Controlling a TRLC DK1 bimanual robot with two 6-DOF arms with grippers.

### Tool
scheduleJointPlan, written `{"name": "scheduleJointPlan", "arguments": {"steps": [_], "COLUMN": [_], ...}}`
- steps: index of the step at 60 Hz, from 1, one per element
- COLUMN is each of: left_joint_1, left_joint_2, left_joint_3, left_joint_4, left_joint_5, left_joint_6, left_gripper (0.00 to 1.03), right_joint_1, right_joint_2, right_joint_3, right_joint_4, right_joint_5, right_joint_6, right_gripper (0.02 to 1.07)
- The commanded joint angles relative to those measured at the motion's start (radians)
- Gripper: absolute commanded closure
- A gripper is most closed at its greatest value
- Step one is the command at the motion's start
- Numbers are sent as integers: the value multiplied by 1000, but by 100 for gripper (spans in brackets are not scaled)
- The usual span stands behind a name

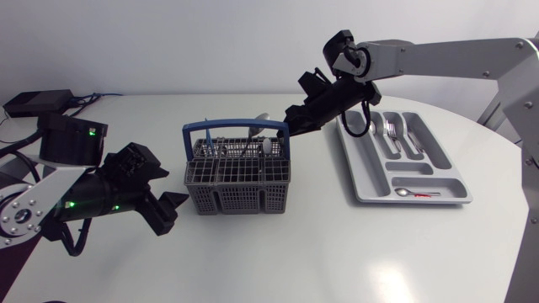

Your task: Unload the cutlery basket into the drawer organizer.

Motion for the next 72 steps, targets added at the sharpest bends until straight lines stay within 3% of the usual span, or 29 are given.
{"name": "scheduleJointPlan", "arguments": {"steps": [1,21,49,72], "left_joint_1": [-7,-13,-25,-44], "left_joint_2": [-15,-22,-45,-61], "left_joint_3": [-27,-34,-33,-28], "left_joint_4": [-3,-5,-26,-40], "left_joint_5": [10,10,9,6], "left_joint_6": [24,25,19,15], "left_gripper": [5,5,5,5], "right_joint_1": [7,7,3,-68], "right_joint_2": [36,10,-117,-240], "right_joint_3": [19,-4,-41,-60], "right_joint_4": [-25,-22,-43,-71], "right_joint_5": [17,37,-1,-145], "right_joint_6": [30,19,22,54], "right_gripper": [84,101,101,101]}}
